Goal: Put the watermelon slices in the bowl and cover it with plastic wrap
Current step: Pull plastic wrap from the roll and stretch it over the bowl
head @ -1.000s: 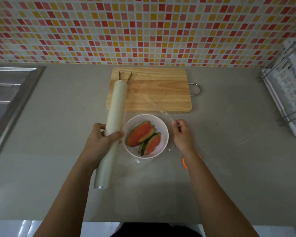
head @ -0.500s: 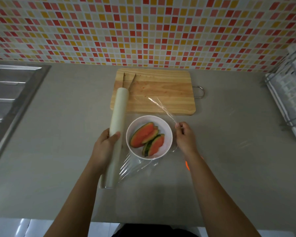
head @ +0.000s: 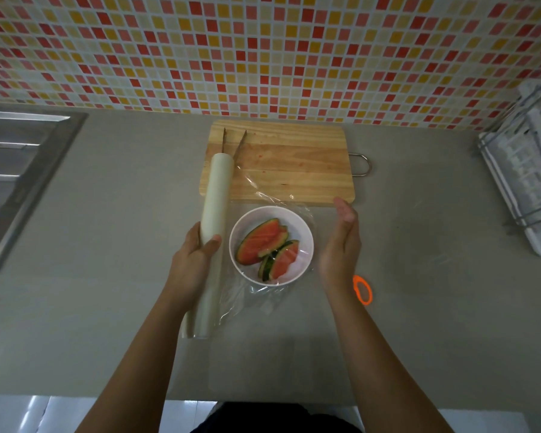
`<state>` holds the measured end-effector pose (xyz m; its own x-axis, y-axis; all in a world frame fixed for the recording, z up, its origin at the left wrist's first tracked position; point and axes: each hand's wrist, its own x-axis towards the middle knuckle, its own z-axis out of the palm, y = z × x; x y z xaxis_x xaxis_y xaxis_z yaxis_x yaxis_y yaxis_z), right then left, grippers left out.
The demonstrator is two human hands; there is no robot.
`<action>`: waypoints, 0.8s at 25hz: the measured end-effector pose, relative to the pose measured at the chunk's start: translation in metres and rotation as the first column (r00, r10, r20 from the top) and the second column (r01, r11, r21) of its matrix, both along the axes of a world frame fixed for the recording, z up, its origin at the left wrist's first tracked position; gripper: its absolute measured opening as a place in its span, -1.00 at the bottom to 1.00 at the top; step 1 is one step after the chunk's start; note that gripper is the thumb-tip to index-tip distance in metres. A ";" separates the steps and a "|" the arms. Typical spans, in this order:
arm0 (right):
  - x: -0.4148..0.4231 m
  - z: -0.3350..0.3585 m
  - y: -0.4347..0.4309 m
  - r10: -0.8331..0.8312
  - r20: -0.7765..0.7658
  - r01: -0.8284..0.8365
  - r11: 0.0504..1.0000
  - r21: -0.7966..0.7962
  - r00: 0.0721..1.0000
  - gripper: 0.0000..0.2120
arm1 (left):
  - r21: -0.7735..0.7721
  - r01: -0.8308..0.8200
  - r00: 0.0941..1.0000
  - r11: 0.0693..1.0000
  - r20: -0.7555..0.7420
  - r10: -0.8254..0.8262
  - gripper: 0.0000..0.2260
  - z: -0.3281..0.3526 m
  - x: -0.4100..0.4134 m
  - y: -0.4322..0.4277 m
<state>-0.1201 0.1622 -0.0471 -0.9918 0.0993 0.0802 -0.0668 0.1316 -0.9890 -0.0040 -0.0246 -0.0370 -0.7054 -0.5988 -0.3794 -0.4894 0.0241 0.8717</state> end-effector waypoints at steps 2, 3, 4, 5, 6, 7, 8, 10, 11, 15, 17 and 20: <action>0.008 -0.006 -0.007 0.143 0.058 -0.141 0.989 -0.030 0.988 -0.49 | 0.009 0.006 1.000 1.000 -0.004 -0.006 -0.68 -0.002 -0.001 0.000; 0.011 -0.011 -0.009 0.193 0.105 -0.189 0.981 -0.043 0.976 -0.46 | 0.007 0.005 1.000 1.000 -0.003 -0.004 -0.69 -0.003 -0.001 0.000; 0.013 -0.016 -0.011 0.223 0.149 -0.217 0.975 -0.055 0.963 -0.46 | 0.004 0.002 1.000 1.000 -0.002 -0.002 -0.72 -0.004 -0.001 0.000; 0.015 -0.022 -0.012 0.239 0.186 -0.228 0.971 -0.078 0.953 -0.48 | 0.002 0.000 1.000 1.000 -0.001 0.000 -0.76 -0.004 -0.001 0.000; 0.016 -0.026 -0.014 0.247 0.213 -0.227 0.967 -0.116 0.945 -0.53 | 0.000 -0.002 1.000 1.000 0.001 0.002 -0.80 -0.004 -0.001 0.000; 0.018 -0.029 -0.016 0.253 0.235 -0.220 0.962 -0.161 0.938 -0.60 | -0.008 -0.004 1.000 1.000 0.004 0.004 -0.84 -0.004 -0.001 -0.001; 0.018 -0.031 -0.017 0.256 0.254 -0.211 0.959 -0.192 0.933 -0.63 | -0.019 -0.002 1.000 1.000 0.007 0.002 -0.86 -0.005 -0.001 -0.001; 0.017 -0.031 -0.018 0.249 0.325 -0.196 0.963 -0.187 0.913 -0.62 | -0.041 0.011 1.000 0.999 0.011 -0.010 -0.87 -0.007 -0.002 -0.002; 0.016 -0.032 -0.018 0.234 0.378 -0.184 0.969 -0.164 0.896 -0.63 | -0.052 0.026 1.000 0.998 0.016 -0.026 -0.87 -0.007 -0.003 0.000; 0.010 -0.032 -0.017 0.215 0.466 -0.188 0.977 -0.104 0.858 -0.68 | -0.101 0.068 0.998 0.993 0.023 -0.066 -0.80 -0.009 -0.006 0.009; 0.010 -0.031 -0.016 0.189 0.450 -0.189 0.981 -0.046 0.873 -0.69 | -0.109 0.063 0.998 0.992 0.014 -0.062 -0.80 -0.010 -0.006 0.012; 0.004 -0.028 -0.006 0.112 0.385 -0.140 0.989 0.046 0.916 -0.72 | -0.112 0.115 0.993 0.987 0.008 -0.115 -0.81 -0.009 -0.012 0.018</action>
